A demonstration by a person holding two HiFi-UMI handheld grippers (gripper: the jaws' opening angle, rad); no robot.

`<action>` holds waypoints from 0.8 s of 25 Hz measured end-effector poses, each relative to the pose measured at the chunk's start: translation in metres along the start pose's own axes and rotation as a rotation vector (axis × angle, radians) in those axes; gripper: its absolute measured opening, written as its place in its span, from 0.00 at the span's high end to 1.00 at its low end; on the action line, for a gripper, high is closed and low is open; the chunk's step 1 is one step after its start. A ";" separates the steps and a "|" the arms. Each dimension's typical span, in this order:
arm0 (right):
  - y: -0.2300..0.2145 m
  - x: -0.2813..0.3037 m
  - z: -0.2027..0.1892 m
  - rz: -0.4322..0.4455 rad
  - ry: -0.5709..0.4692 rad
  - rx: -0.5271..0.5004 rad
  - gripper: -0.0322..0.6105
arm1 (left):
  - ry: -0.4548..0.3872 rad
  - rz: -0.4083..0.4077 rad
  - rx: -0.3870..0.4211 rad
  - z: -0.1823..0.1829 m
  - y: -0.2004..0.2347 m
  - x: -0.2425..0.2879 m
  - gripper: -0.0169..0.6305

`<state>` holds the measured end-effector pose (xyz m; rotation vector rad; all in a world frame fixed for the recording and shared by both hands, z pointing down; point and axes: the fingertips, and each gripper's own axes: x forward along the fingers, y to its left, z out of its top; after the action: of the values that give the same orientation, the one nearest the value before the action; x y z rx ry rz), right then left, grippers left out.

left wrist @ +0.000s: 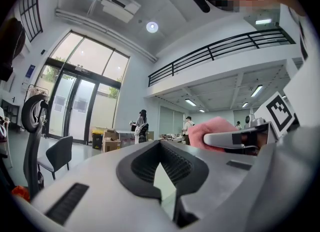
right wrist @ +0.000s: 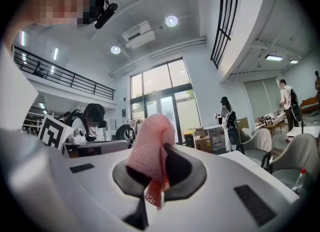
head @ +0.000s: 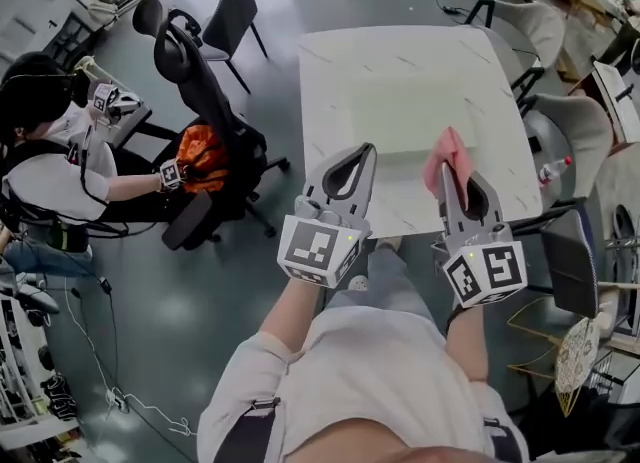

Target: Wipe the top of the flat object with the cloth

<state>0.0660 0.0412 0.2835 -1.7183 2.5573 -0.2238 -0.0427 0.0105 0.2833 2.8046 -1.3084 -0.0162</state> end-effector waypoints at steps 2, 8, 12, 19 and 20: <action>-0.002 0.012 0.001 0.010 0.006 -0.009 0.91 | 0.001 0.011 0.005 0.001 0.009 0.006 0.96; -0.013 0.055 0.006 0.034 0.013 -0.006 0.91 | 0.014 0.045 -0.012 -0.003 0.038 0.030 0.96; -0.026 0.093 0.012 0.067 0.015 -0.024 0.91 | 0.028 0.063 -0.016 -0.006 0.058 0.057 0.96; -0.054 0.148 0.012 0.114 0.040 -0.020 0.91 | 0.056 0.111 -0.010 -0.011 0.085 0.104 0.96; -0.057 0.156 0.010 0.128 0.047 -0.017 0.91 | 0.060 0.117 -0.007 -0.013 0.088 0.110 0.96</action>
<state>0.0605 -0.1247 0.2875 -1.5653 2.6982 -0.2397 -0.0394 -0.1294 0.3017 2.6953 -1.4528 0.0671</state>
